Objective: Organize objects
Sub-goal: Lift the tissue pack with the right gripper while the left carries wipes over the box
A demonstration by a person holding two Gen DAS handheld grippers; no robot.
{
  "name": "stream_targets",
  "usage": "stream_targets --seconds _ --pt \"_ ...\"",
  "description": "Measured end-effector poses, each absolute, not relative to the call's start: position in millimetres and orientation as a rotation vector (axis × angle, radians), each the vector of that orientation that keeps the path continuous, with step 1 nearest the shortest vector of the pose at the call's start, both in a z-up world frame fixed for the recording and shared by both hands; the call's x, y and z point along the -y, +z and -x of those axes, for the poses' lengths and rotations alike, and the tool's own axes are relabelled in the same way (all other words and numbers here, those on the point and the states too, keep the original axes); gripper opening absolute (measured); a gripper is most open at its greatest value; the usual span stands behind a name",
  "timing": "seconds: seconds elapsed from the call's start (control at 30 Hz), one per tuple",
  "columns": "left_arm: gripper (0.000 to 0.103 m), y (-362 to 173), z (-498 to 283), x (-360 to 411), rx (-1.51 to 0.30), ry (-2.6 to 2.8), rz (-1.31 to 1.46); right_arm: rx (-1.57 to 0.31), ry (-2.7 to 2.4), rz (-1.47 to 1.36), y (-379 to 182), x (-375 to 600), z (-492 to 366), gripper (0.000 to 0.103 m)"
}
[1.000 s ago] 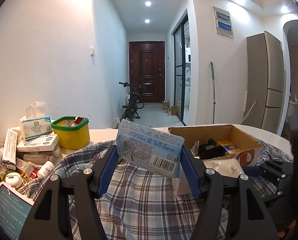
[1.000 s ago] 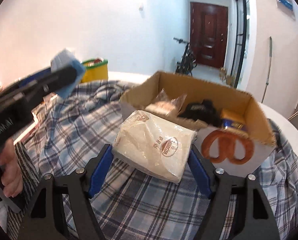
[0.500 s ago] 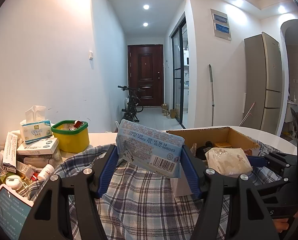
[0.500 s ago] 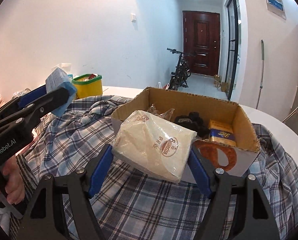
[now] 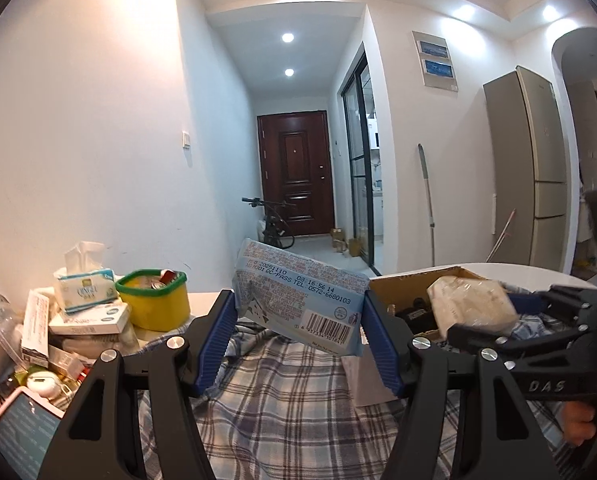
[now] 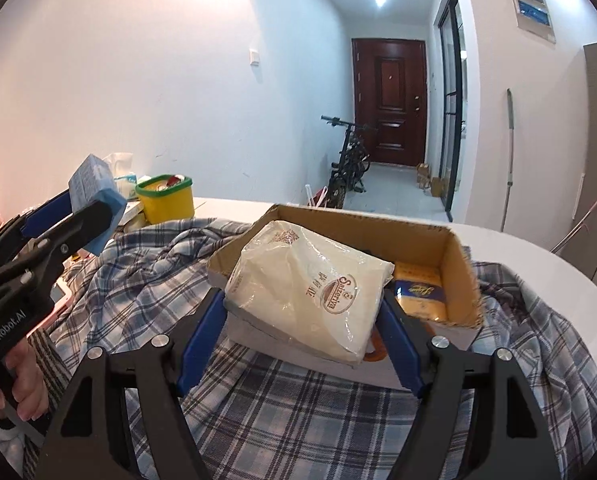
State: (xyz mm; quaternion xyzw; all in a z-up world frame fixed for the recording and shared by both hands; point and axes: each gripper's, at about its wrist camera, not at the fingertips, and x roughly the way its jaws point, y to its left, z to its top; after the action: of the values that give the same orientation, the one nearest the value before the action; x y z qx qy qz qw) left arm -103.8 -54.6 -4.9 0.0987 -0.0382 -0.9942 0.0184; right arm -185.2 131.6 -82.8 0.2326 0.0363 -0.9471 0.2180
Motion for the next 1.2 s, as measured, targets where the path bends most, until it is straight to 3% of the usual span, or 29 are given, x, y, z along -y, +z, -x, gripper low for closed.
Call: stream_targets --seconds 0.33,0.6,0.77,0.87,1.2 --pt "0.065 47.9 91.4 45.1 0.016 -3.131 -0.292 0.006 -2.662 -0.566 -37.9 -160.7 177.3 0.074" --pt "0.065 140.8 71.2 24.8 -0.049 -3.21 -0.089 -0.031 -2.75 -0.352 55.9 -190.9 157.3 0.074" --pt "0.065 182.9 66.4 7.8 -0.106 -3.214 0.103 0.055 -2.786 -0.193 108.8 -199.7 154.5 0.074" --pt "0.065 190.8 70.9 7.5 -0.213 -3.244 0.116 0.083 -2.777 -0.154 121.7 -203.6 155.5 0.074" --pt "0.066 160.5 106.5 1.5 -0.172 -3.249 -0.057 0.018 -2.844 -0.181 96.4 -212.0 171.6 0.074"
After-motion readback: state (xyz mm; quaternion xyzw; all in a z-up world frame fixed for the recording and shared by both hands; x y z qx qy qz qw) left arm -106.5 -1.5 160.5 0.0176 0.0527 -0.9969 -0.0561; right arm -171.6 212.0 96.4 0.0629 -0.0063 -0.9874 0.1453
